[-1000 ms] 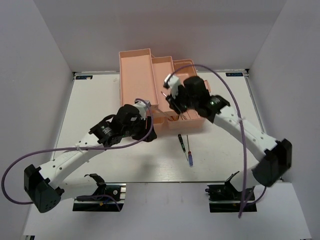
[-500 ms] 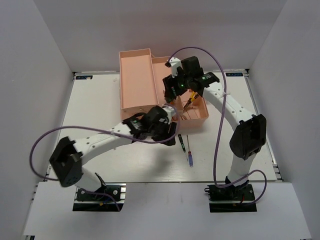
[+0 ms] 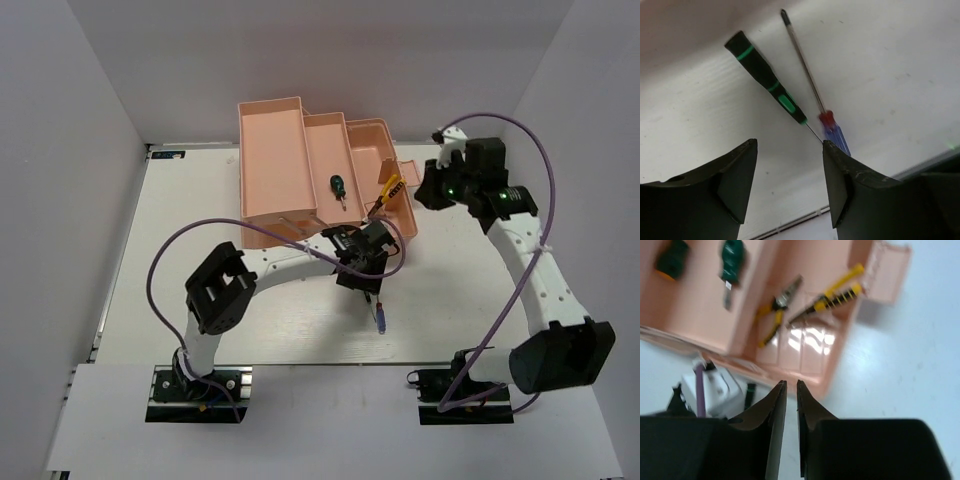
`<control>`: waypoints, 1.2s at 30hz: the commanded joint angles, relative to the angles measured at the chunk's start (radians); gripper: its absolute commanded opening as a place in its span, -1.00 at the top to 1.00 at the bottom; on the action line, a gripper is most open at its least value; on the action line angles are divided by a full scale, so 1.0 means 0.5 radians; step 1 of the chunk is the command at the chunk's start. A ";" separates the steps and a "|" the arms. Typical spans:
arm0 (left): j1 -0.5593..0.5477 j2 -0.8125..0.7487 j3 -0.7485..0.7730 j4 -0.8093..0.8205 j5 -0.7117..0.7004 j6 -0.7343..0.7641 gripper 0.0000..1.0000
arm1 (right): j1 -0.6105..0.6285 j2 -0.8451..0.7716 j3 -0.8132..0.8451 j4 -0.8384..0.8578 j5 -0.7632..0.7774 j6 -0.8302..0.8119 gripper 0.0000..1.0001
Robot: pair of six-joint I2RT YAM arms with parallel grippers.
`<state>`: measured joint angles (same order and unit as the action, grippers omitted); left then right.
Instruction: Sort the tools into containers
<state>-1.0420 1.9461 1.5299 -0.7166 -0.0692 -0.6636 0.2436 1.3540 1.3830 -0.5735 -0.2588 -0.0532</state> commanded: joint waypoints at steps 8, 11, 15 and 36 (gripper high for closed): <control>-0.008 0.252 0.278 -0.138 -0.374 -0.158 -0.31 | -0.294 -0.379 -0.633 -0.059 -0.264 0.048 0.61; -0.008 0.329 0.333 -0.101 -0.420 -0.158 -0.28 | -0.325 -0.459 -0.744 -0.065 -0.335 0.048 0.61; -0.008 0.400 0.386 -0.101 -0.521 -0.176 -0.24 | -0.349 -0.545 -0.857 -0.047 -0.387 0.039 0.58; -0.027 0.358 0.122 -0.018 -0.515 -0.173 0.78 | -0.420 -0.671 -1.103 -0.230 -0.746 -0.322 0.13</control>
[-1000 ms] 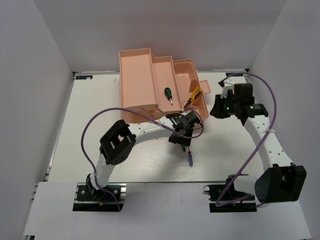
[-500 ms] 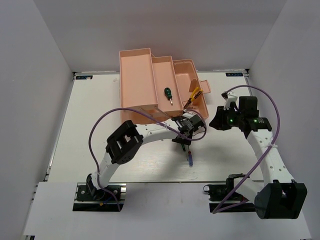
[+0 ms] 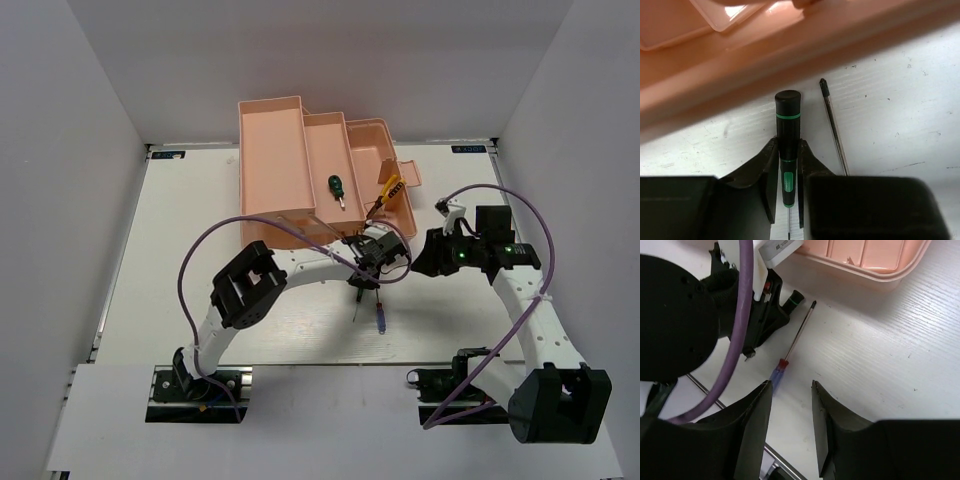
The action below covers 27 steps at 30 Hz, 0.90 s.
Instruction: Sort the tools into containers
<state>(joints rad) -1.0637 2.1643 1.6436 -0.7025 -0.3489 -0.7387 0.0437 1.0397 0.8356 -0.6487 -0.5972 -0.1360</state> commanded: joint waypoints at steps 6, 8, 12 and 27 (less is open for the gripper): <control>-0.045 -0.588 -0.391 0.089 0.256 0.146 0.99 | -0.032 -0.027 -0.042 -0.285 -0.103 -0.503 -0.24; -0.045 -0.824 -0.409 0.089 0.274 0.176 1.00 | -0.023 0.040 -0.064 -0.405 -0.122 -0.571 -0.38; -0.063 -1.064 -0.257 0.031 0.164 0.299 1.00 | -0.005 0.175 -0.118 -0.534 -0.247 -0.633 -0.31; 0.470 -0.997 0.753 -0.448 -0.578 0.701 0.99 | 0.636 0.463 -0.229 -0.069 -0.046 -0.133 -0.04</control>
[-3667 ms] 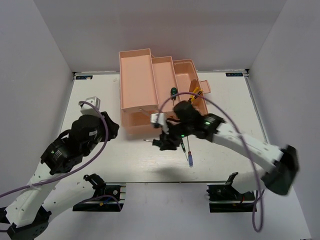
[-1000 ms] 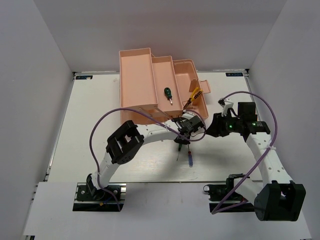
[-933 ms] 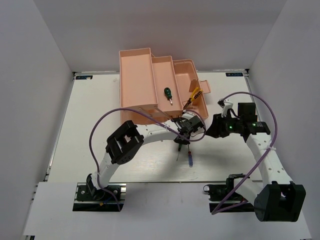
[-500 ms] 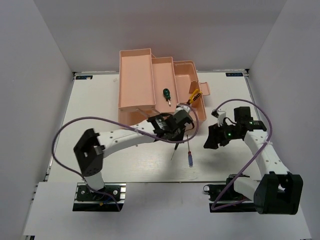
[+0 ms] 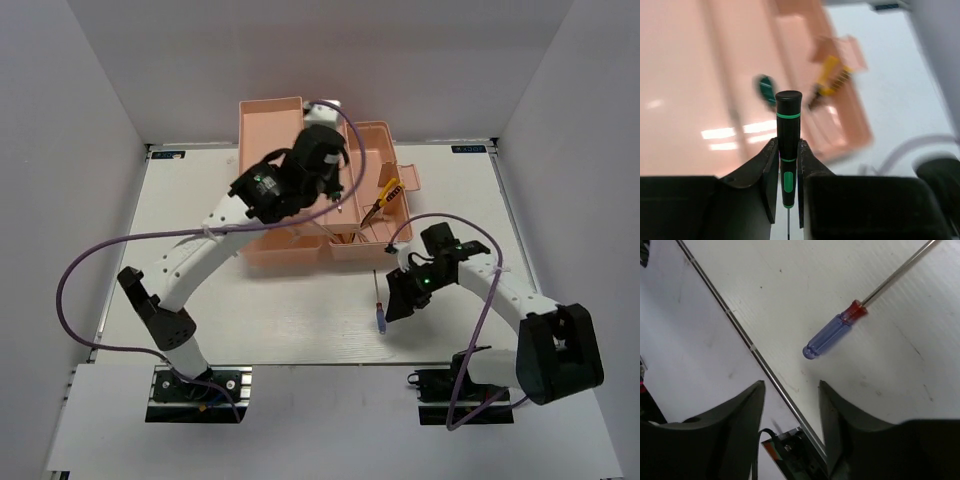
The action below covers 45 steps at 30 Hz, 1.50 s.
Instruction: Sort the tools into containers
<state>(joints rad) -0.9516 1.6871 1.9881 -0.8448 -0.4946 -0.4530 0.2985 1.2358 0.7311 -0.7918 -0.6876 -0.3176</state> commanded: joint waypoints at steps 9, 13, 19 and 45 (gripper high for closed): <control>0.798 0.055 -0.012 -0.004 -0.027 0.210 0.88 | 0.424 0.363 0.041 0.570 0.850 0.613 -0.35; 0.906 0.187 0.009 0.014 0.108 0.210 0.85 | 0.529 0.476 0.090 0.690 0.992 0.733 -0.37; 1.010 0.206 -0.144 0.085 0.219 0.210 0.79 | 0.734 0.602 0.118 0.798 1.249 0.868 -0.31; 1.047 -1.152 -1.232 0.042 0.287 -0.032 -0.76 | 0.762 -0.459 0.562 0.690 0.636 0.178 1.00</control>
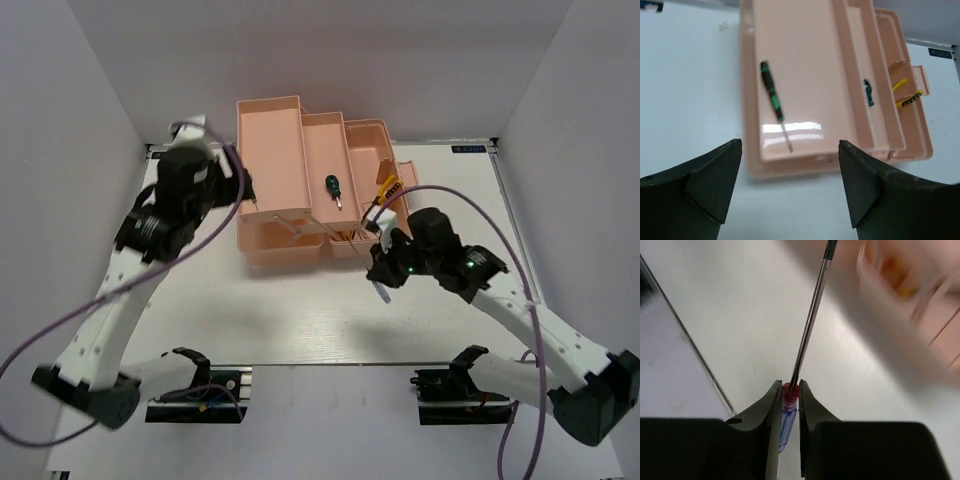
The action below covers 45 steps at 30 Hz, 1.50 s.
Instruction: Sort the tools into containers
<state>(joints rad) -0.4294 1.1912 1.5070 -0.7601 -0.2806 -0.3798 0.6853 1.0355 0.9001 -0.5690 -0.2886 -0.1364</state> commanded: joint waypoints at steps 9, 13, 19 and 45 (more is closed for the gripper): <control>0.061 -0.581 -0.908 -0.266 -0.160 -0.869 -0.78 | -0.061 0.821 1.268 0.877 -0.039 0.354 1.00; 0.079 -0.698 -1.200 -0.162 0.082 -0.983 -0.74 | -0.042 1.382 1.848 0.902 -0.097 0.536 1.00; 0.079 -0.916 -1.412 -0.253 0.159 -0.993 -0.71 | -0.012 1.850 2.378 0.828 -0.153 0.610 1.00; 0.079 -0.995 -1.667 -0.201 0.343 -1.032 -0.81 | 0.172 1.279 1.140 0.380 -1.296 -1.604 0.06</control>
<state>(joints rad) -0.3946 0.7185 0.6769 -0.8536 -0.1120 -0.8917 0.7372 1.6615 1.5333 -0.2813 -0.9665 -0.6685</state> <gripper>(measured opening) 0.899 0.370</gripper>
